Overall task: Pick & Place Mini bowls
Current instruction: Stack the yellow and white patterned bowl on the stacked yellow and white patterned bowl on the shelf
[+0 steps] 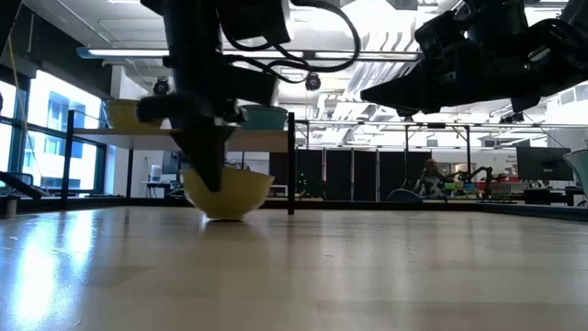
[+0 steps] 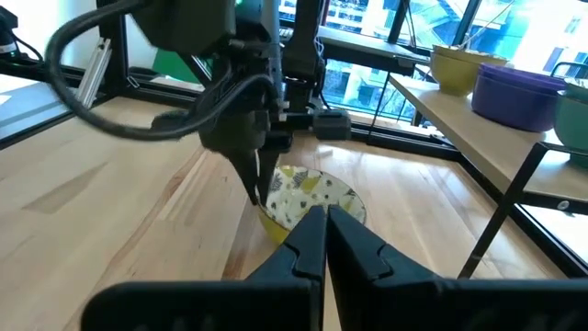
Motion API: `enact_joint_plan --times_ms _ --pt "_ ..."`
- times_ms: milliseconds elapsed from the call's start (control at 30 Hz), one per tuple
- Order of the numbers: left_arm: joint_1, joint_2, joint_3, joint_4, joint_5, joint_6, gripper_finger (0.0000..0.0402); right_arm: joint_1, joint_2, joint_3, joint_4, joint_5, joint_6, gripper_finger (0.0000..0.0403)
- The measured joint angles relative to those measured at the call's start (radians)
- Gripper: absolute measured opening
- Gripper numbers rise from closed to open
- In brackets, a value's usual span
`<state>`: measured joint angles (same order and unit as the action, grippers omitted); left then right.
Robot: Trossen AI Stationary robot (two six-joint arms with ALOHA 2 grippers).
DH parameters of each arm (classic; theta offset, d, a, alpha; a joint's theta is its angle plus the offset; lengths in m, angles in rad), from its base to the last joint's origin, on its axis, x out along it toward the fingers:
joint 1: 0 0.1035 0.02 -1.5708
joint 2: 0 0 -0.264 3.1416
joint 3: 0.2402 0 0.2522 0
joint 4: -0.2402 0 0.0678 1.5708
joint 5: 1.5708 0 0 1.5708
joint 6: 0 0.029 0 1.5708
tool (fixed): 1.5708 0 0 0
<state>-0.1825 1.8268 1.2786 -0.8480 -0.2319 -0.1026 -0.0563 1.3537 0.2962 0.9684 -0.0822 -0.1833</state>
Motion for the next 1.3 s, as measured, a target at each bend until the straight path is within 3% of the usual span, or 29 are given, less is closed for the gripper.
enact_joint_plan --times_ms 633,833,1000,1067,1300 --pt "0.042 -0.324 -0.001 -0.098 0.040 0.082 0.0007 0.000 0.000 0.000 -0.005 0.000 0.000 0.0001" --pt "0.060 -0.438 0.019 -0.102 0.009 0.110 0.0007 0.000 0.001 0.000 -0.007 0.000 0.000 0.0002" --pt "0.058 -0.485 0.132 -0.164 -0.054 0.153 0.0007 0.000 0.001 0.000 -0.007 -0.001 0.000 0.0001" --pt "0.063 -0.496 0.190 -0.296 -0.093 0.150 0.0007 0.000 0.001 0.000 -0.007 -0.003 0.003 0.0002" --pt "0.250 -0.493 0.391 -0.532 -0.113 0.160 0.0007 0.000 0.001 0.000 -0.006 -0.006 0.010 0.0002"
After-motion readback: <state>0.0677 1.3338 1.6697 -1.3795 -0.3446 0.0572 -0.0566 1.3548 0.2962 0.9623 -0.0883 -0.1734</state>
